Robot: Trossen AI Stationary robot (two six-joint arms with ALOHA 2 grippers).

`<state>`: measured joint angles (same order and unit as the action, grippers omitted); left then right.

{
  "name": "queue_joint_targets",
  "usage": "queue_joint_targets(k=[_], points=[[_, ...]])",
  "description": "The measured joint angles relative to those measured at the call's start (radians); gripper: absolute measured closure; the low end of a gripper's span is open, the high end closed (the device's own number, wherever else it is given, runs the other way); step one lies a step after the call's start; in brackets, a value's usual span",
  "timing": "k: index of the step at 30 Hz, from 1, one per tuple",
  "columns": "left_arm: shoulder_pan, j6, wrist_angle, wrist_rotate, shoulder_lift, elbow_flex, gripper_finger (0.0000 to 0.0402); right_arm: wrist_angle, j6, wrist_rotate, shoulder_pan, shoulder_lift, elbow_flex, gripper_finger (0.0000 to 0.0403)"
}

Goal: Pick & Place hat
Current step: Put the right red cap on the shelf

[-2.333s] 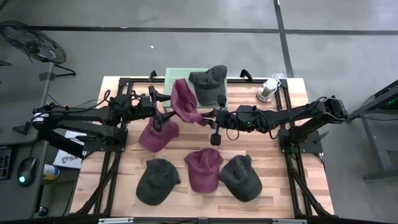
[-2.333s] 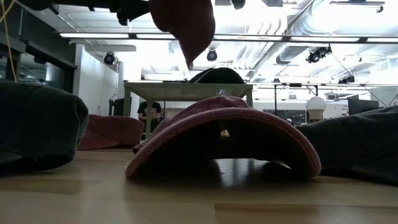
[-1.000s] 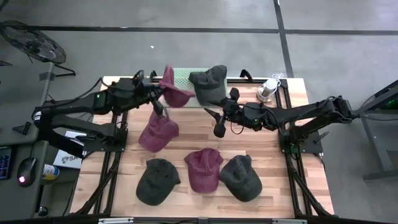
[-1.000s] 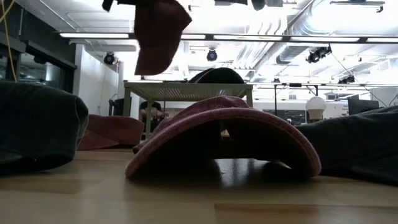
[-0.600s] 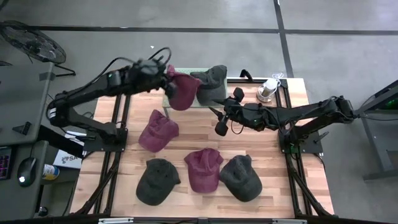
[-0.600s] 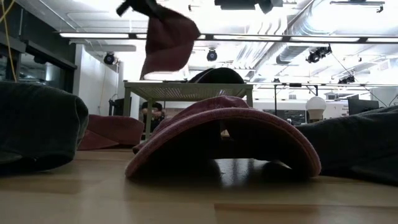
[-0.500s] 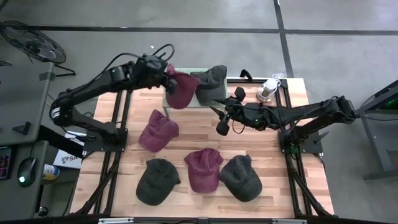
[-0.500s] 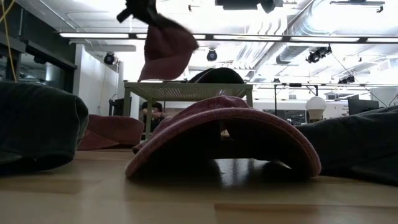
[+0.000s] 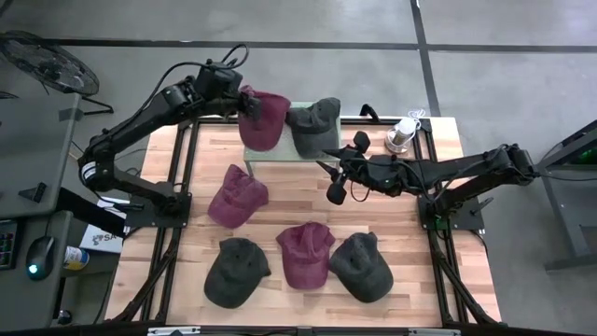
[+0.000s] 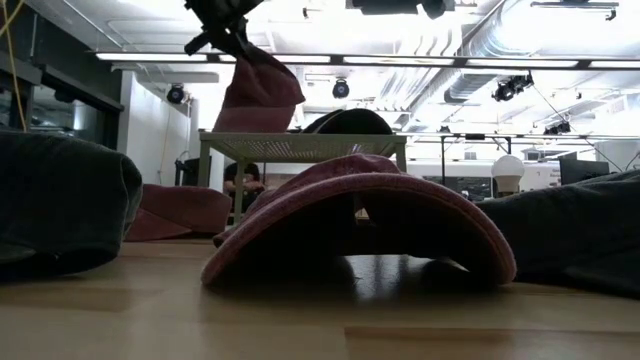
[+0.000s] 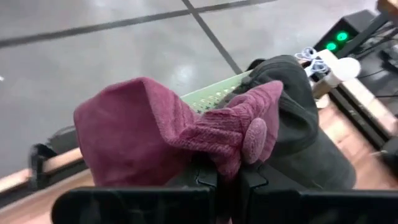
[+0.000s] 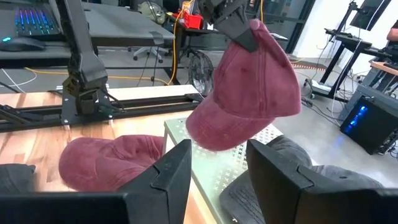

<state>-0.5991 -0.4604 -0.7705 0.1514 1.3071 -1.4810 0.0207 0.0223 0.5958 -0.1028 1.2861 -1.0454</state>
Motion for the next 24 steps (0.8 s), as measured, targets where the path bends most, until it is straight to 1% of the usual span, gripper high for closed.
queue_joint_targets(k=[5,9,11,13,16,21,24], points=[[-0.004,-0.015,0.034,-0.008,0.000,0.052,0.0398,-0.001,-0.001,0.000,0.000,0.000,0.000,0.0256],[-0.020,-0.017,0.078,-0.045,0.014,0.097,0.0398,-0.002,-0.006,0.000,0.000,0.000,0.000,0.0256],[-0.020,-0.017,0.097,-0.043,0.032,0.110,0.0398,-0.006,-0.006,0.000,0.000,0.000,0.000,0.0256],[-0.023,-0.017,0.107,-0.018,0.050,0.111,0.0398,-0.007,-0.006,0.000,0.000,0.000,0.001,0.0256],[-0.025,-0.035,0.177,-0.013,0.070,0.111,0.0398,-0.007,-0.006,0.000,0.000,0.000,0.001,0.0256],[-0.022,-0.072,0.325,-0.087,0.072,0.111,0.0398,-0.027,-0.007,0.000,0.000,0.000,0.001,0.0257],[-0.022,-0.080,0.335,-0.141,0.072,0.111,0.0398,-0.045,-0.025,-0.001,0.000,0.000,0.001,0.0257]])
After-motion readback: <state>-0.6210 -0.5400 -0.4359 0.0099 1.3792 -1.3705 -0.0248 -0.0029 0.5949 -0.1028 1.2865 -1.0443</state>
